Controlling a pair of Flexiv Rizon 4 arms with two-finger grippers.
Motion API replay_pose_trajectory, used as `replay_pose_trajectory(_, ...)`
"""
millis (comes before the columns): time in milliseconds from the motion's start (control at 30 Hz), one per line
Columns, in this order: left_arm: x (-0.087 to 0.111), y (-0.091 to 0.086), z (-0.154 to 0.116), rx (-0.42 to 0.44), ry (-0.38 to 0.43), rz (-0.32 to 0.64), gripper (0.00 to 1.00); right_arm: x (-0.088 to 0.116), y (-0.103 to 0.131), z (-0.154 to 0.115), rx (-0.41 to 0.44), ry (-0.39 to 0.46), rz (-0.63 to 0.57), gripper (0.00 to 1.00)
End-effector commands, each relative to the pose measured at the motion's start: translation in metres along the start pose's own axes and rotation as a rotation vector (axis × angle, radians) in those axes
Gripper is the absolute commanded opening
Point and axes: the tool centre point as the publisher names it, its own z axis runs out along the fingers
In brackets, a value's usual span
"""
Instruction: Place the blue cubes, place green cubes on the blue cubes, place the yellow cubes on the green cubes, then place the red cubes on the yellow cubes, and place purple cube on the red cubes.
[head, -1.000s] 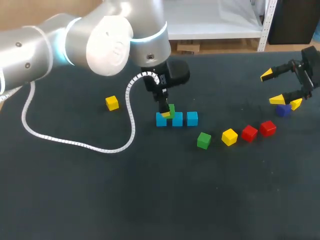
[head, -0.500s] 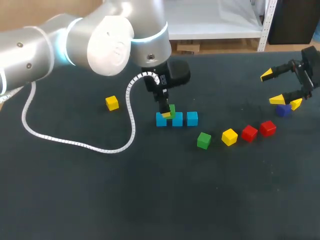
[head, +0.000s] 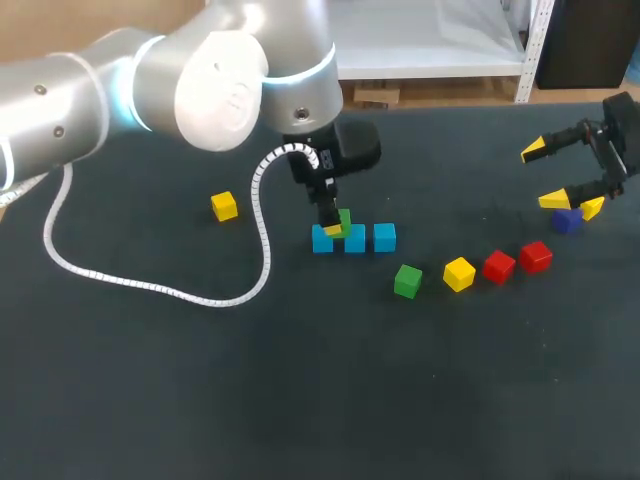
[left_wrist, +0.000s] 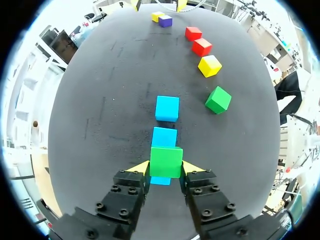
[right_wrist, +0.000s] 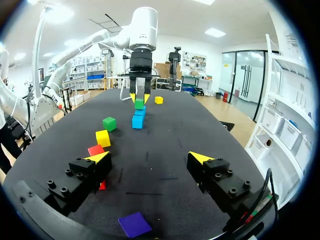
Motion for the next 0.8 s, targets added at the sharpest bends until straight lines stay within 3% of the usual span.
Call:
replay_pose_trajectory(33,-0.0015,0.0035,0.0005,0.007,0.004,0.002,0.15,-0.0002,0.0006,0.0002,0.002,0.001,-0.001,1.00)
replay_pose_trajectory(133,-0.0015,0.0037,0.0005,0.008,0.004,0.001,0.16,-0.0002,0.0006,0.0002,0.002,0.001,-0.001,1.00)
replay_pose_trajectory(267,-0.0019,0.0037,0.0006,0.008,0.003,0.004,0.24,-0.0002,0.0006,0.0002,0.002,0.001,-0.001,1.00)
replay_pose_trajectory(433,-0.0026,0.0036,0.0009,0.009,0.003,0.004,0.22,-0.0002,0.0006,0.0002,0.002,0.001,-0.001,1.00)
replay_pose_trajectory(800,-0.0032,0.0035,0.0014,0.011,0.002,0.004,0.29,-0.0002,0.0006,0.0002,0.002,0.001,-0.001,1.00)
